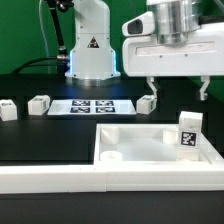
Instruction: Assemble square table
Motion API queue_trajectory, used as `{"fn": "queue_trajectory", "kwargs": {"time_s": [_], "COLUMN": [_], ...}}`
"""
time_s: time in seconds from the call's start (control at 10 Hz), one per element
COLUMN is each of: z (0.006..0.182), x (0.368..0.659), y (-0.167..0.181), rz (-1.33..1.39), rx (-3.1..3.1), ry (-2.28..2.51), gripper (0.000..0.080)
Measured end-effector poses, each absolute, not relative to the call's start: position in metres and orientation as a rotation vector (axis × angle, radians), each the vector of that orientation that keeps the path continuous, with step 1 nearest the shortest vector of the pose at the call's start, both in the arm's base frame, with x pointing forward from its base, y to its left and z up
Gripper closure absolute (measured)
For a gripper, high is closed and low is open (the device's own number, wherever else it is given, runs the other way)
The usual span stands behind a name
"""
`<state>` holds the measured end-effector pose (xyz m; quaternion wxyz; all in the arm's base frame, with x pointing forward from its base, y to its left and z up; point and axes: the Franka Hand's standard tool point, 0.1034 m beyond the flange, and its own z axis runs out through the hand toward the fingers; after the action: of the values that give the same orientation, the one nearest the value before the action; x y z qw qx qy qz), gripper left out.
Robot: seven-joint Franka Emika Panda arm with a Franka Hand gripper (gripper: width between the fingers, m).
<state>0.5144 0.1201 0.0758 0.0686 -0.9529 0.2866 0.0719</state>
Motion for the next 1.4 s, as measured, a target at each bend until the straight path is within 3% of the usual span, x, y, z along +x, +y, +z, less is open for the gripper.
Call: {"fn": "queue_trajectory", "kwargs": {"time_s": [0.2,0.7,1.0,1.4], "z": [0.075,0.069,0.054,0.05], "x": [0.489,0.486,0.436,0.436], "y": [0.1,0.083,0.085,0.08], "rz": [0.397,0.791,0.985,1.12], "rx": [-2.859,-2.759,-2.682,-2.616], "ry": [0.798,0.796,0.774,0.763], "gripper": [0.015,0.015,0.015,0.015]}}
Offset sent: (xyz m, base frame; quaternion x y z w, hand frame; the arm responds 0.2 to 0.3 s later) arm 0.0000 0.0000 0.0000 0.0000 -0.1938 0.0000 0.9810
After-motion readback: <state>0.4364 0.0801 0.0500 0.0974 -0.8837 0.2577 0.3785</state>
